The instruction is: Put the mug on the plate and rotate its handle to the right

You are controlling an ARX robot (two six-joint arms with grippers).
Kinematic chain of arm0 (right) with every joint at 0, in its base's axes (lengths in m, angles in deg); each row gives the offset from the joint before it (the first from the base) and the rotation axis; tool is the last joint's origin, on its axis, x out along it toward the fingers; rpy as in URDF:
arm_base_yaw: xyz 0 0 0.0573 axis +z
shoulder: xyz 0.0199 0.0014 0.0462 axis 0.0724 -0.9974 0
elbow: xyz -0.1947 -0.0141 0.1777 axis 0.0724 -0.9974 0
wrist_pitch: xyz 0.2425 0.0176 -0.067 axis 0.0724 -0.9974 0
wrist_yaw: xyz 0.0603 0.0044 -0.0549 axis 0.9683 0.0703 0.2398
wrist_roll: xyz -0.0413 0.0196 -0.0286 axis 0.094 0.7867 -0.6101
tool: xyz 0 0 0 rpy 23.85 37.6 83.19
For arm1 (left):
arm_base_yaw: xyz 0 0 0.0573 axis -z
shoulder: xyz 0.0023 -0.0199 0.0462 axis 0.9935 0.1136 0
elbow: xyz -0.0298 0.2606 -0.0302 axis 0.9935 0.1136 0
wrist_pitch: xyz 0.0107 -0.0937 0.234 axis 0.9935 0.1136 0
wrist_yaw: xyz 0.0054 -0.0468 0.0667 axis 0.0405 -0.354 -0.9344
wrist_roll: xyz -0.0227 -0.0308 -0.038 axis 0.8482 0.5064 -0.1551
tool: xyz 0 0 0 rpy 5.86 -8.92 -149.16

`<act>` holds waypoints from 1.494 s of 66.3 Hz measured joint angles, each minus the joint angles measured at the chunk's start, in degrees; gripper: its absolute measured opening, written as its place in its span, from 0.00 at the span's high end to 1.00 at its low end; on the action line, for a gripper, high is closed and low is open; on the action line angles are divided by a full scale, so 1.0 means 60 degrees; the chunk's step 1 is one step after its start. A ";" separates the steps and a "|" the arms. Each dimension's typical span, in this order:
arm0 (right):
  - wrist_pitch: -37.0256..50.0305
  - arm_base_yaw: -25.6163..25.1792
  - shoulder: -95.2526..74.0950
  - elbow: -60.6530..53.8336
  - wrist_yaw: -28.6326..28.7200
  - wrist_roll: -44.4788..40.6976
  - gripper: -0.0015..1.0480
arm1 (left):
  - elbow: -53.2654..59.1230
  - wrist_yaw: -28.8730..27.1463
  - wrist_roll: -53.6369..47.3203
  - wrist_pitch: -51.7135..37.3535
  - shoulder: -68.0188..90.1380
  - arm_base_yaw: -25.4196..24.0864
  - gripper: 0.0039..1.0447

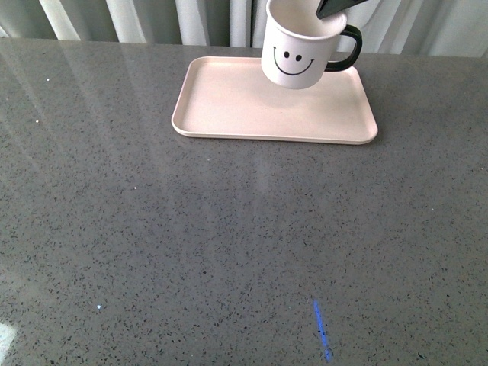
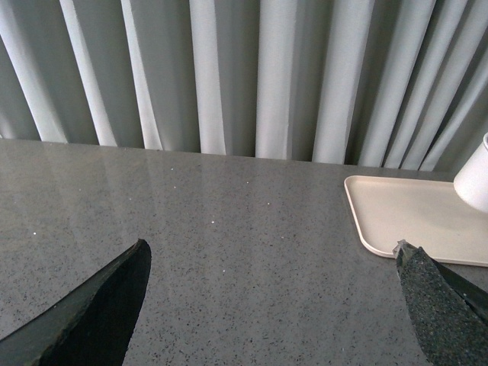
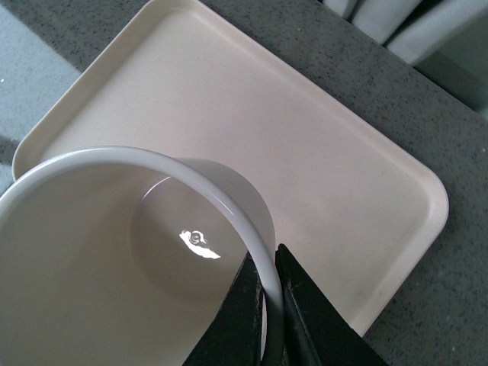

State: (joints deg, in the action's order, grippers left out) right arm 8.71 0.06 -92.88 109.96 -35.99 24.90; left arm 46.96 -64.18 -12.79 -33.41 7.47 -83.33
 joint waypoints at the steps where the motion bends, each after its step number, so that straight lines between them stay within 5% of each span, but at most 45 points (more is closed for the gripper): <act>1: -0.0069 -0.0025 -0.0087 0.0098 0.0073 -0.0127 0.98 | 0.0000 0.0000 0.0000 0.0004 0.0000 0.0000 0.09; 48: -0.1668 -0.0135 -0.2055 0.2674 0.0721 -0.1781 0.98 | 0.0000 0.0000 0.0000 0.0000 0.0000 0.0000 0.09; 99: -0.1934 -0.0018 -0.2328 0.2947 0.0765 -0.2080 0.98 | 0.0000 0.0000 0.0000 0.0000 0.0000 0.0000 0.09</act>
State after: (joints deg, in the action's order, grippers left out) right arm -2.89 -0.05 -106.84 127.65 -31.40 12.42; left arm 46.96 -64.18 -12.79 -33.41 7.47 -83.33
